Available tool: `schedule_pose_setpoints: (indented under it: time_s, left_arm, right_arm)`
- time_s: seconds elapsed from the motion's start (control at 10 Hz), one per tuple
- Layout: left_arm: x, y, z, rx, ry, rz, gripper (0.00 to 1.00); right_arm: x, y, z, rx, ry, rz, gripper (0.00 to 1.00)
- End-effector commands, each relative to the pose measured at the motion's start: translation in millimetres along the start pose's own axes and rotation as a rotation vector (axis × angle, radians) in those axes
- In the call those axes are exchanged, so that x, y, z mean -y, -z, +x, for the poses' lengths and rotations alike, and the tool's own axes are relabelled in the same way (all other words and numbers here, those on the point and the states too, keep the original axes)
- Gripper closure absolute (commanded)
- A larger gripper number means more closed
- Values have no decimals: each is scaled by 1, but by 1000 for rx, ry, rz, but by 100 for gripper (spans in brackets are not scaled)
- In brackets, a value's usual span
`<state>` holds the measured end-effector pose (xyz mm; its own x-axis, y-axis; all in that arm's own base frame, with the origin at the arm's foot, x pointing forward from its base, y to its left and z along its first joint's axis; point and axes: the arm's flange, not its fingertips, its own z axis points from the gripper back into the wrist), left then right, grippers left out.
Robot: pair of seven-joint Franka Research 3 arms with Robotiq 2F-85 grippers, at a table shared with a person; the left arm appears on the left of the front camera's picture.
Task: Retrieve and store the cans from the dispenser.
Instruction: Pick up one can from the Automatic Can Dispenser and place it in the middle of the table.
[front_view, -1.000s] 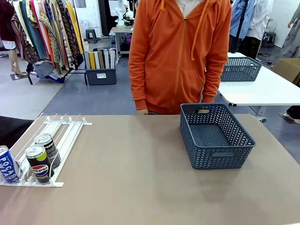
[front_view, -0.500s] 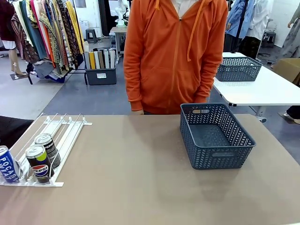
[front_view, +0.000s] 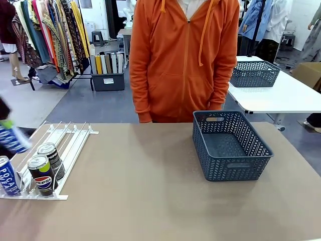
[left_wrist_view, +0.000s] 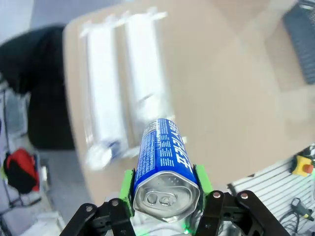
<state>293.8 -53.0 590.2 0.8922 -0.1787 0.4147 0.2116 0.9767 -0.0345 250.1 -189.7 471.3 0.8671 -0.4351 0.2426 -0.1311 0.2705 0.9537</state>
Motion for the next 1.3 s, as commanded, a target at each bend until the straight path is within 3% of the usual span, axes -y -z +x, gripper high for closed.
schedule_pose_setpoints:
  time_s: [0.0,0.2,0.3,0.5,0.7,1.2]
  left_arm:
    - [90,29,64,2,161,-62,100]
    - [178,80,91,-93,295,-126,100]
    - [224,116,94,-140,356,-93,100]
    - [277,175,89,-210,423,-102,100]
    - [299,213,70,-240,503,-92,100]
    - [301,225,67,-278,518,-59,100]
  right_arm:
    - [-4,1,2,17,-5,22,0]
    - [-4,1,2,17,-5,22,0]
    - [-4,1,2,17,-5,22,0]
    - [-4,1,2,17,-5,22,0]
    - [-4,1,2,17,-5,22,0]
    - [-4,1,2,17,-5,22,0]
